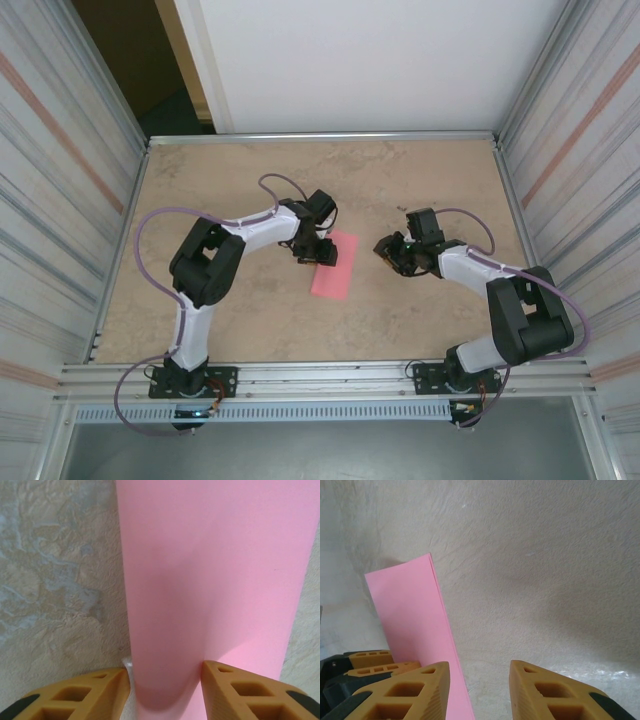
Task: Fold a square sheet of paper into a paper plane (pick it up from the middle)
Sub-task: Hold the square sheet of paper at the center of the table.
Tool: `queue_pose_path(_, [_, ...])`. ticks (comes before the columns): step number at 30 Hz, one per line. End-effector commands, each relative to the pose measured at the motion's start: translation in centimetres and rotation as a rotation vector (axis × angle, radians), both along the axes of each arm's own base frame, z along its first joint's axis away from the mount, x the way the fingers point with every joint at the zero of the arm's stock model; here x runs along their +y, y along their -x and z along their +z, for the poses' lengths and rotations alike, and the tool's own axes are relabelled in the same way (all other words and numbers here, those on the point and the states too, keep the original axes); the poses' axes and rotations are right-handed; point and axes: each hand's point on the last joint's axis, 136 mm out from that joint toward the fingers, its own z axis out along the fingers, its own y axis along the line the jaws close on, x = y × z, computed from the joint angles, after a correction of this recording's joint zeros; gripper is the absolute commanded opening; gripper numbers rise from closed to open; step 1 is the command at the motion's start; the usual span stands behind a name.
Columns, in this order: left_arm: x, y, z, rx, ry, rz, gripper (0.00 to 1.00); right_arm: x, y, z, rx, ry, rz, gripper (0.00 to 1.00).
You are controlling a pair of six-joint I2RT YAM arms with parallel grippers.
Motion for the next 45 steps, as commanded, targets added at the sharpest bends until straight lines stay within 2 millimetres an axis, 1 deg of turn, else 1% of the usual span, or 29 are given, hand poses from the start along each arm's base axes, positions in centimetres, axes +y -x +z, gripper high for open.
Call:
queue_pose_path(1, [2.8,6.5,-11.1,0.242,-0.177,-0.043,0.47,0.6,0.4,-0.4,0.001,-0.004,0.035,0.36])
queue_pose_path(8, [3.1,6.9,-11.6,0.257,-0.186,-0.046,0.47,2.0,0.4,-0.3,-0.007,-0.021,0.080,0.36])
queue_pose_path(11, [3.0,7.1,-11.8,0.263,-0.185,-0.055,0.48,3.0,0.4,-0.2,-0.014,-0.036,0.113,0.36])
queue_pose_path(15, [3.1,7.2,-12.0,0.270,-0.186,-0.056,0.48,4.9,0.5,0.0,-0.025,-0.093,0.173,0.35])
queue_pose_path(19, [3.2,7.3,-12.2,0.274,-0.191,-0.056,0.48,6.2,0.5,0.1,-0.032,-0.123,0.210,0.31])
queue_pose_path(23, [3.4,7.4,-12.5,0.279,-0.197,-0.059,0.48,7.5,0.5,0.0,-0.027,-0.144,0.253,0.23])
queue_pose_path(27, [3.5,7.6,-12.8,0.282,-0.203,-0.067,0.48,8.7,0.5,-0.3,-0.014,-0.155,0.290,0.18])
queue_pose_path(33, [3.6,7.8,-13.0,0.289,-0.207,-0.076,0.49,9.4,0.1,-1.0,0.005,-0.159,0.305,0.14])
queue_pose_path(41, [3.8,7.9,-13.3,0.294,-0.214,-0.065,0.49,9.9,0.5,-2.2,0.039,-0.129,0.336,0.11])
queue_pose_path(45, [3.8,8.0,-13.4,0.298,-0.214,-0.065,0.49,9.7,0.6,-3.1,0.060,-0.120,0.331,0.09])
